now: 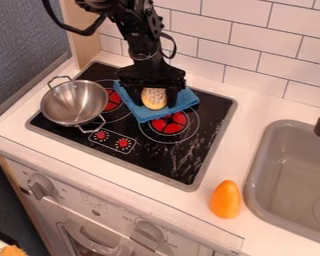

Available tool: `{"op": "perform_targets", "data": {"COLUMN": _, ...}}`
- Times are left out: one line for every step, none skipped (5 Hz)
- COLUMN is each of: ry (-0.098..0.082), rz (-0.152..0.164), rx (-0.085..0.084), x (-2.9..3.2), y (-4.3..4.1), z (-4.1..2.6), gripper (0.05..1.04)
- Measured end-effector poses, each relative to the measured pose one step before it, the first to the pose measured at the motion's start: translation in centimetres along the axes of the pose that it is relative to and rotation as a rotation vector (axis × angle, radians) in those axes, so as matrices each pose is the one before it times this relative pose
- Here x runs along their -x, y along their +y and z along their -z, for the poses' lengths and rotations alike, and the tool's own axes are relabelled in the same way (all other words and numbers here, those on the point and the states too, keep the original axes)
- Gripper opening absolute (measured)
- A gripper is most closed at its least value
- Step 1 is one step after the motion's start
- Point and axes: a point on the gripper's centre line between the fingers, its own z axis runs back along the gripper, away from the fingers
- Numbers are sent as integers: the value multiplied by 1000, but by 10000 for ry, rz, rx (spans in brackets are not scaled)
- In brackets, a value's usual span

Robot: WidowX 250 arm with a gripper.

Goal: Put the hair brush on top of the blue cloth

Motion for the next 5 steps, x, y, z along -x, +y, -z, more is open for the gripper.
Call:
{"op": "perform_targets", "data": {"ry": 17, "rz": 80, "rx": 109, "x": 109, "y": -111, "z": 8, "gripper": 1004}}
{"op": "perform_targets", "data": {"ry": 287, "rz": 110, "rx": 8, "x": 314, "y": 136, "z": -518, "gripper": 1001}}
{"op": "perform_targets", "data": {"ry": 48, "rz": 290, "rx": -300, "x": -1261, "y": 95, "z": -3010, "gripper": 1001}}
{"op": "perform_targets", "data": {"ry": -369, "rz": 79, "rx": -77, "x": -427, "y": -23, "z": -3153, "gripper": 1001}}
{"op": "perform_targets", "data": {"ry": -142, "rz": 33, "rx": -157, "x": 27, "y": -64, "z": -2312, "gripper": 1001}}
